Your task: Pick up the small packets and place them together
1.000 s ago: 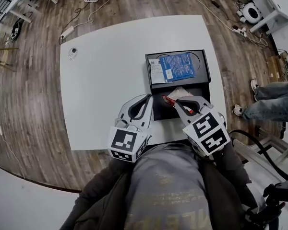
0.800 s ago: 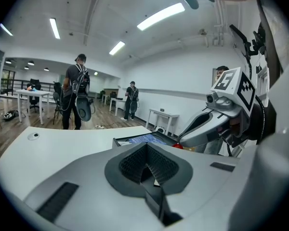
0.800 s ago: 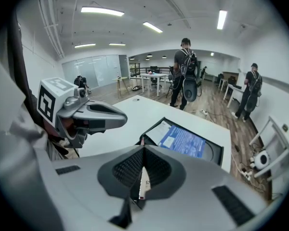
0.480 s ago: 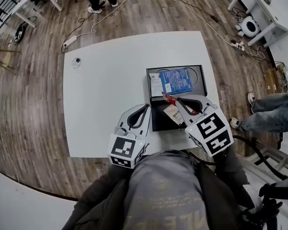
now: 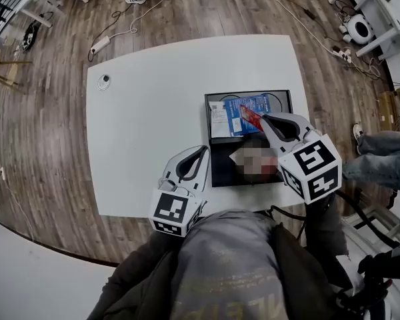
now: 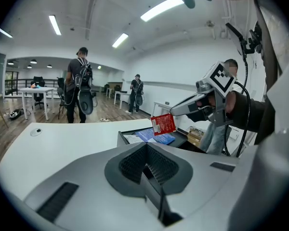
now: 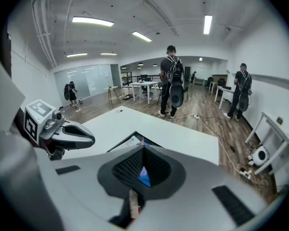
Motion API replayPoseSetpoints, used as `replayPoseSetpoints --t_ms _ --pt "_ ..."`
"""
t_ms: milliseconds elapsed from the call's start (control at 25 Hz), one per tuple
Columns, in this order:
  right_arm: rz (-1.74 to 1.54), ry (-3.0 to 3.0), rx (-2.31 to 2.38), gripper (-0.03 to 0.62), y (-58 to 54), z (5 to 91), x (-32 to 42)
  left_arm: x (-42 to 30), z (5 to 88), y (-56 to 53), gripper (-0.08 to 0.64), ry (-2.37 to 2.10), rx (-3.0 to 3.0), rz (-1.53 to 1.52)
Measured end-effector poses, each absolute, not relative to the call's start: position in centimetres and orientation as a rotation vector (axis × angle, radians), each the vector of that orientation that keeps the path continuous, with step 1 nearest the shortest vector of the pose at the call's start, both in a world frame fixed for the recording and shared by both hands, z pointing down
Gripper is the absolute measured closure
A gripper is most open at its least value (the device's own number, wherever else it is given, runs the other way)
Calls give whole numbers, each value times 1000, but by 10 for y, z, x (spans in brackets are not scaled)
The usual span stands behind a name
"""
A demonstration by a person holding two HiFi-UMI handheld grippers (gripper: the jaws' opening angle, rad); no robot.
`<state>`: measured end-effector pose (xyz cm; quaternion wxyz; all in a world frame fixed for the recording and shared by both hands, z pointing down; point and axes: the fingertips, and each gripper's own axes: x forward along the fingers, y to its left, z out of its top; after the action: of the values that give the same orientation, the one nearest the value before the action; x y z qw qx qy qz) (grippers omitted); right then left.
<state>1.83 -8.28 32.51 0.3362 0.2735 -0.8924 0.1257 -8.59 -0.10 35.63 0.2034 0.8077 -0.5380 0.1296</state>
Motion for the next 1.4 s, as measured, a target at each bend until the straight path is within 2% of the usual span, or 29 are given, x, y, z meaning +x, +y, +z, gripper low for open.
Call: replayPoseSetpoints --t_ms 1000,1120,1400 --pt "435 -2213 882 584 -142 383 51 -87 385 -15 558 -1482 2162 459" --pt "431 -2214 897 520 -145 382 52 -87 386 -15 558 -1481 2161 456" --pt "383 -2226 958 514 -146 369 55 -86 382 -14 558 -1479 2182 441"
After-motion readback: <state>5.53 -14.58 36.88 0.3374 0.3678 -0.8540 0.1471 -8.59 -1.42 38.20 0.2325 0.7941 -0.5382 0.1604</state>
